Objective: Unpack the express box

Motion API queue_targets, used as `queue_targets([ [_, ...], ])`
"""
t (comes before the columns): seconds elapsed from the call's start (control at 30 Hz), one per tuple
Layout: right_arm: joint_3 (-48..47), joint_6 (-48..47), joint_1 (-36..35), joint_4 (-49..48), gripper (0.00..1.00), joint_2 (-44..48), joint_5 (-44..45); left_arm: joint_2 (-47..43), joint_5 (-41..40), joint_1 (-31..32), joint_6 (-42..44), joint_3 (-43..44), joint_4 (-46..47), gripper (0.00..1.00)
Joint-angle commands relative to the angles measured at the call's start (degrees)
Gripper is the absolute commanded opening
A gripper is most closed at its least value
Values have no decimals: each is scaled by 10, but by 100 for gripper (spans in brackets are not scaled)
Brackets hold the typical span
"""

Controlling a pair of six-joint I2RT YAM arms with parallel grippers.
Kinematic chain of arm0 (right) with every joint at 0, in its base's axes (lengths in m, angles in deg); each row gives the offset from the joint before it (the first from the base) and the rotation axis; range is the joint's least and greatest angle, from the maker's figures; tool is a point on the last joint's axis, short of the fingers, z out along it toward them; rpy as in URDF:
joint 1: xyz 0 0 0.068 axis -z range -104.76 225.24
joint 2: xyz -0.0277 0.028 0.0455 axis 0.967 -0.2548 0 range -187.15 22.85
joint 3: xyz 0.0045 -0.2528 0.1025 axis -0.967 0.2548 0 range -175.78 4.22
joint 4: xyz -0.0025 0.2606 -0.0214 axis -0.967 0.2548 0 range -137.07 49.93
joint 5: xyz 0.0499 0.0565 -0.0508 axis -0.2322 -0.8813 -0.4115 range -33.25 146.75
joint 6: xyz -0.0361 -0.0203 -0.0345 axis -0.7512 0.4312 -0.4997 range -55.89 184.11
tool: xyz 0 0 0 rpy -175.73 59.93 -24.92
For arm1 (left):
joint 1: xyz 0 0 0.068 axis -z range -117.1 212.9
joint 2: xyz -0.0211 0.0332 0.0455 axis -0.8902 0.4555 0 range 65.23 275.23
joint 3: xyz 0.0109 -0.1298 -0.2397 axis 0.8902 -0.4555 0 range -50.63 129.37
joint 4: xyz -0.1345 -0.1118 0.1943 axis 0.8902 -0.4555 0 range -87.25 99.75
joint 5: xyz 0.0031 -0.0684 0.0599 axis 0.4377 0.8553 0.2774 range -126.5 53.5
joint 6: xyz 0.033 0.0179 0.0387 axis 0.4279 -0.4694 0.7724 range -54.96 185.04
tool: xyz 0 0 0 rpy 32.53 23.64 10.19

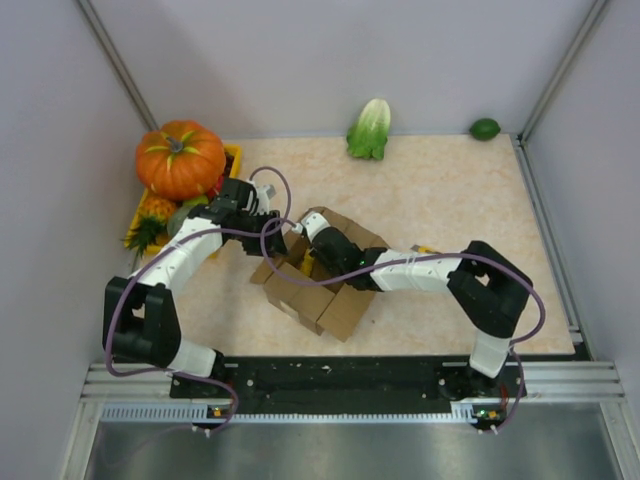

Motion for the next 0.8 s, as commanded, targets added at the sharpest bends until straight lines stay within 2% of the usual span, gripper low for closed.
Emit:
queue_targets([
  [0.0, -5, -17, -9, -53, 21, -11, 49, -6, 7, -3, 2, 6, -3, 49],
  [0.2, -22, -31, -10, -48, 23, -27, 124, -2, 19, -3, 0, 11, -3, 48],
  [0.77, -37, -70, -11, -48, 26, 46, 181, 7, 32, -4, -6, 19, 7, 49],
])
